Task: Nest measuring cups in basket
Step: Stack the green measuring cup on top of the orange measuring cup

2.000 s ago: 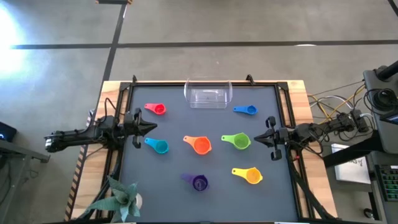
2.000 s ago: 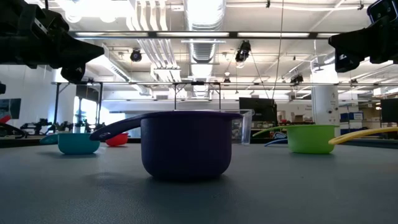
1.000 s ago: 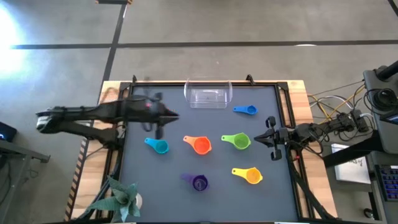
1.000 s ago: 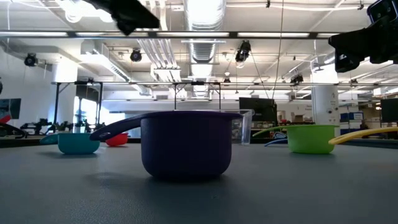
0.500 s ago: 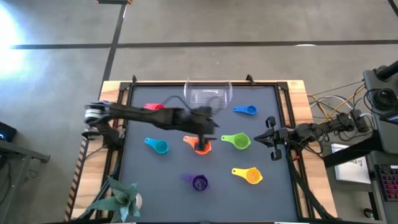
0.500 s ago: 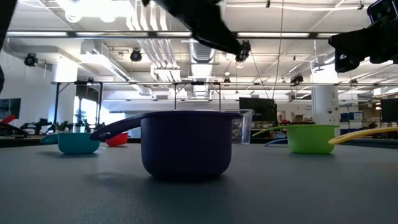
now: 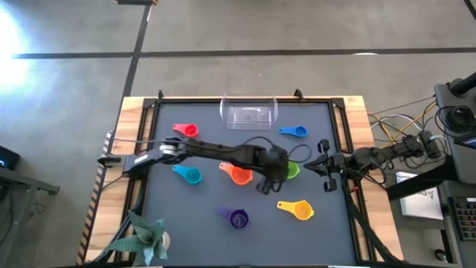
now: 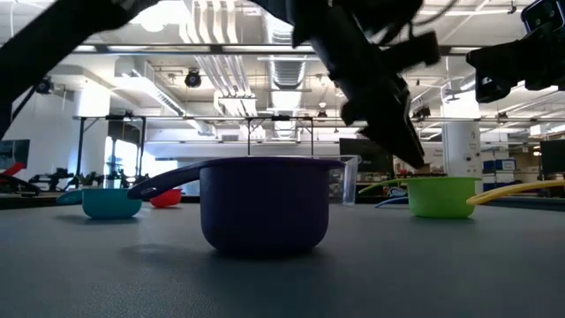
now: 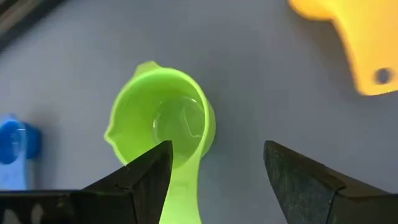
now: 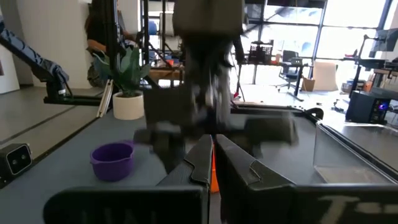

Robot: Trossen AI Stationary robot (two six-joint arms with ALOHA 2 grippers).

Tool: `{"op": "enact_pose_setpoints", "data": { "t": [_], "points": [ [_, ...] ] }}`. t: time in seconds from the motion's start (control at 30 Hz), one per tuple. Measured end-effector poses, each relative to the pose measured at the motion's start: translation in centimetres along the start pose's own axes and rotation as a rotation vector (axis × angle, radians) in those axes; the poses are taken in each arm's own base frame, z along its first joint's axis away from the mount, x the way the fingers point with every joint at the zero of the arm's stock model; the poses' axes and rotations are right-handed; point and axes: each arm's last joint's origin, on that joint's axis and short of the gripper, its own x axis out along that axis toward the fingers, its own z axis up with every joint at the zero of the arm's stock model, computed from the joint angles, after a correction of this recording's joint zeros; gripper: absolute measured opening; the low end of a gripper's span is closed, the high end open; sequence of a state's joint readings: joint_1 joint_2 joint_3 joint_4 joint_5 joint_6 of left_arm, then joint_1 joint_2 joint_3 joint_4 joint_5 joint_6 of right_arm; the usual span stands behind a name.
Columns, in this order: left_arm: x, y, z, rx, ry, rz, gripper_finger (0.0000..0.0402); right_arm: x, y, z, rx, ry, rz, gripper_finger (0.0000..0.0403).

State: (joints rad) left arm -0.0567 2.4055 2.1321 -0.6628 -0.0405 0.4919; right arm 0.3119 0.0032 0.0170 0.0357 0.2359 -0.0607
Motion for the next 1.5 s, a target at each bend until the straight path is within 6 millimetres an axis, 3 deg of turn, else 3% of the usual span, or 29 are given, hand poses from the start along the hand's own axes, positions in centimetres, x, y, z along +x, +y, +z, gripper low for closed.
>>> {"op": "enact_pose_setpoints", "data": {
  "t": [0.2, 0.53, 0.67, 0.8, 0.93, 1.1, 1.3, 1.5],
  "points": [
    [3.2, 0.3, 0.4, -0.004, 0.042, -0.016, 0.0235, 0.0, 0.0, 0.0, -0.002, 0.000, -0.001, 0.0009],
    [3.9, 0.0, -0.7, -0.024, 0.068, 0.015, 0.0218, 0.1, 0.0, 0.0, -0.002, 0.005, -0.004, 0.0009],
    [4.0, 0.0, -0.7, -0.031, 0.071, 0.021, 0.0150, 0.1, 0.0, 0.0, -0.002, 0.004, -0.002, 0.0009],
    [3.4, 0.3, -0.3, -0.034, 0.066, 0.024, 0.0035, 0.1, 0.0, 0.0, -0.002, 0.002, -0.002, 0.0009],
    [2.0, 0.8, 0.5, -0.048, 0.076, 0.029, 0.0010, 0.1, 0.0, 0.0, -0.001, 0.002, -0.002, 0.0009],
    [-2.0, 0.7, 1.4, -0.029, 0.098, 0.039, 0.0002, 0.1, 0.0, 0.0, -0.002, 0.001, 0.000, 0.0009],
    [-6.9, -0.9, 2.1, -0.002, 0.206, 0.060, 0.0001, 0.1, 0.0, 0.0, -0.001, 0.001, -0.001, 0.0009],
    [-9.9, -2.9, 1.9, 0.035, 0.287, 0.018, 0.0001, 0.1, 0.0, 0.0, -0.001, 0.001, 0.000, 0.0009]
  ]
}}
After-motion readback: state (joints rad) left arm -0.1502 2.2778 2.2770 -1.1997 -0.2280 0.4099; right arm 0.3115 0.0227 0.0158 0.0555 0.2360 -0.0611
